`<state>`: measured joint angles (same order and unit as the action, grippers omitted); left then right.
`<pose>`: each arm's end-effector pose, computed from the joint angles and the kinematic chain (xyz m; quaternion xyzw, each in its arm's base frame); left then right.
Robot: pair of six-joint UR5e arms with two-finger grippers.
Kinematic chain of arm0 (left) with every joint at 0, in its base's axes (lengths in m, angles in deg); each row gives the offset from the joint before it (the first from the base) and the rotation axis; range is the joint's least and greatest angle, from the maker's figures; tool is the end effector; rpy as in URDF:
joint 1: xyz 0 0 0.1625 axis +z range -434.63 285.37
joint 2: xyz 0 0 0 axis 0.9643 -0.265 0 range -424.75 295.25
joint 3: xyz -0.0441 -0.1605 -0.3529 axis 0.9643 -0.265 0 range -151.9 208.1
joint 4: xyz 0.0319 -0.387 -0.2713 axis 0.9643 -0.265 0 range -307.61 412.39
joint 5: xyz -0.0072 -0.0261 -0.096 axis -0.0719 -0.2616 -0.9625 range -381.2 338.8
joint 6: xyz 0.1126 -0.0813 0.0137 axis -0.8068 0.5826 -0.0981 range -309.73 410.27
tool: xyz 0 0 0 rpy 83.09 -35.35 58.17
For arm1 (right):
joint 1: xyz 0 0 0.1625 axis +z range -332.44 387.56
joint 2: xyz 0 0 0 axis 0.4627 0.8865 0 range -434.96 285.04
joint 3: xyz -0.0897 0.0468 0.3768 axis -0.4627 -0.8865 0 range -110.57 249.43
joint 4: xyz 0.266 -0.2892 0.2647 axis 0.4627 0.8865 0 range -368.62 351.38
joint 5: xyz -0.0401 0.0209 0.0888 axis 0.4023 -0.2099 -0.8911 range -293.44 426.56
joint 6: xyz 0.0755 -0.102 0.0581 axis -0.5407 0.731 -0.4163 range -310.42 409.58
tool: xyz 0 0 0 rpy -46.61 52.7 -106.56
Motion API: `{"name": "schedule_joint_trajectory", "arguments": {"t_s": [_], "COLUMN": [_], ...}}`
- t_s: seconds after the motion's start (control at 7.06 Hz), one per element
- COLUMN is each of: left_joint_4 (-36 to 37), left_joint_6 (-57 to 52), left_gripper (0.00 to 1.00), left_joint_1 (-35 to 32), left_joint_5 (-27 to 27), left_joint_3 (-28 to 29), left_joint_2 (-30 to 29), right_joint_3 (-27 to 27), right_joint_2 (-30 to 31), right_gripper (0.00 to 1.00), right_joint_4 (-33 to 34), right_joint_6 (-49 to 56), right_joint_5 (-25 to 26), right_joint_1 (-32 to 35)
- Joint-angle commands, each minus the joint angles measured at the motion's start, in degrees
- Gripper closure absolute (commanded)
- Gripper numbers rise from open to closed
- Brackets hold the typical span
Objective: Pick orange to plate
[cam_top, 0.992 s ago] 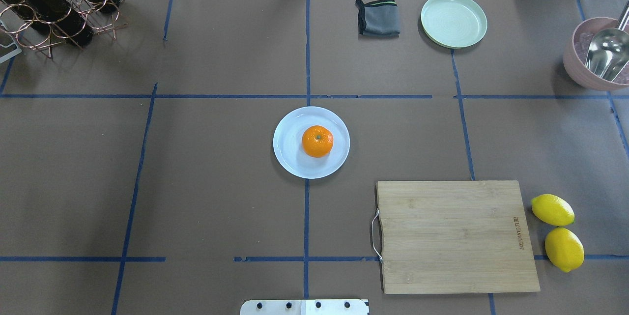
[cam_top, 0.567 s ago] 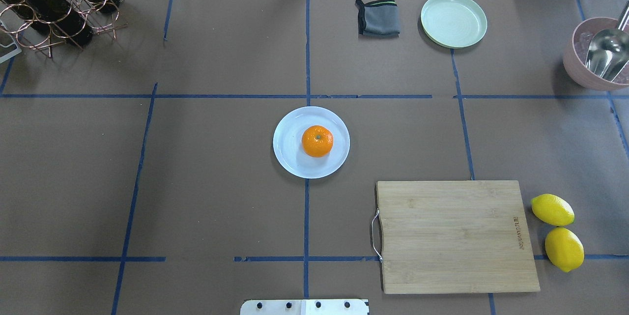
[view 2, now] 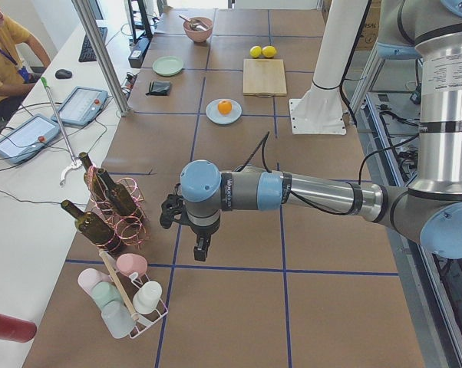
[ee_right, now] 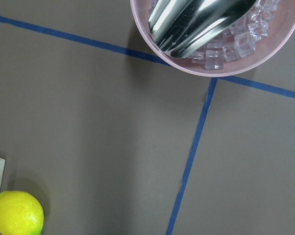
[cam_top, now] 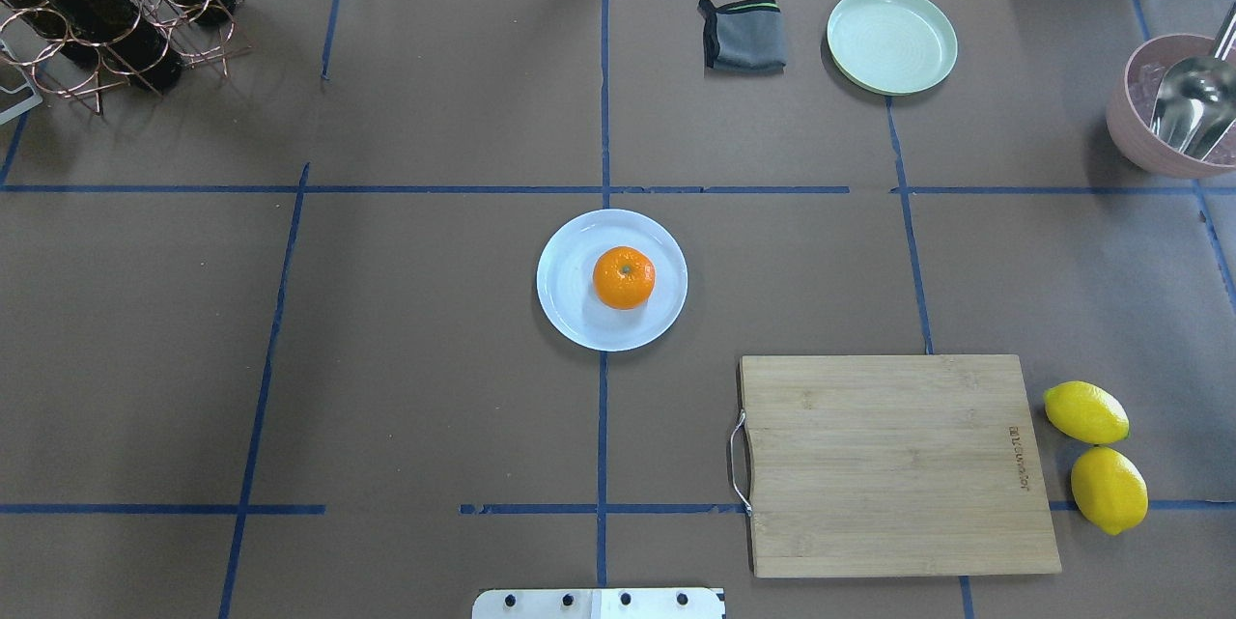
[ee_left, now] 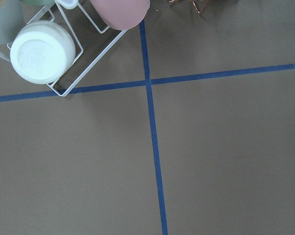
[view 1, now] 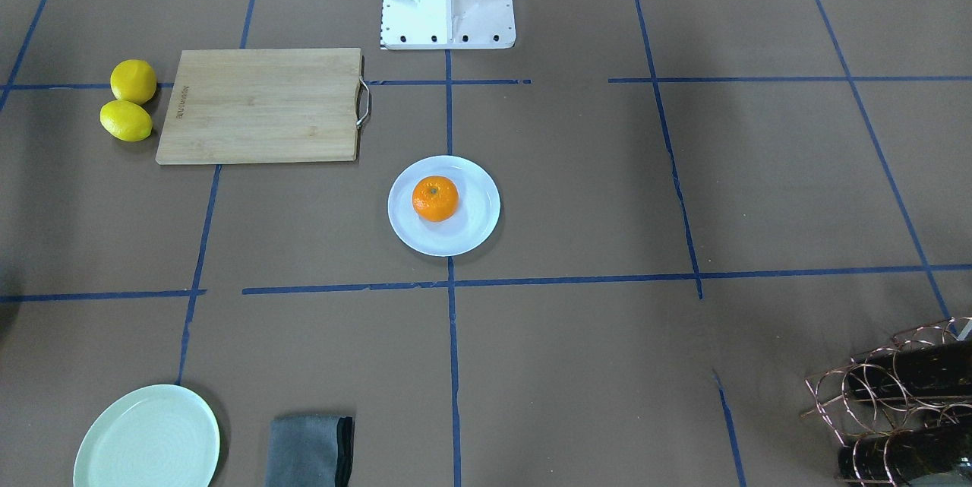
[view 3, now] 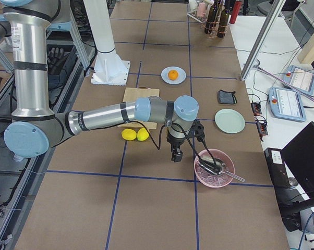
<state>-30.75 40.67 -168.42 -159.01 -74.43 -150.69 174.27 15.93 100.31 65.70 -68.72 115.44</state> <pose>-0.0644 -0.5212 0.5756 0.0599 0.4009 0.0521 0.9127 0.0147 -0.5267 0.5495 0.0070 -0.3866 -0.1296 0.9131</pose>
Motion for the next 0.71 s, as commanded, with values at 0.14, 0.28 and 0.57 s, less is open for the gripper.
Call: {"name": "schedule_joint_trajectory", "arguments": {"t_s": [0.14, 0.28, 0.57], "left_joint_4": [-1.59, -1.5, -1.33], "left_joint_6": [0.02, 0.11, 0.37], "left_gripper": [0.0, 0.0, 0.0], "left_joint_1": [0.54, 0.54, 2.28], "left_joint_5": [0.17, 0.18, 0.26], "left_joint_3": [0.4, 0.48, 0.66], "left_joint_2": [0.16, 0.16, 0.25], "right_joint_3": [-2.27, -2.18, -2.18], "right_joint_2": [-0.19, -0.27, -0.1], "right_gripper": [0.0, 0.0, 0.0], "right_joint_4": [-3.28, -3.38, -3.38], "right_joint_6": [-0.82, -1.35, -1.88], "right_joint_5": [0.02, 0.1, 0.28], "right_joint_1": [-0.07, -0.07, -0.07]}}
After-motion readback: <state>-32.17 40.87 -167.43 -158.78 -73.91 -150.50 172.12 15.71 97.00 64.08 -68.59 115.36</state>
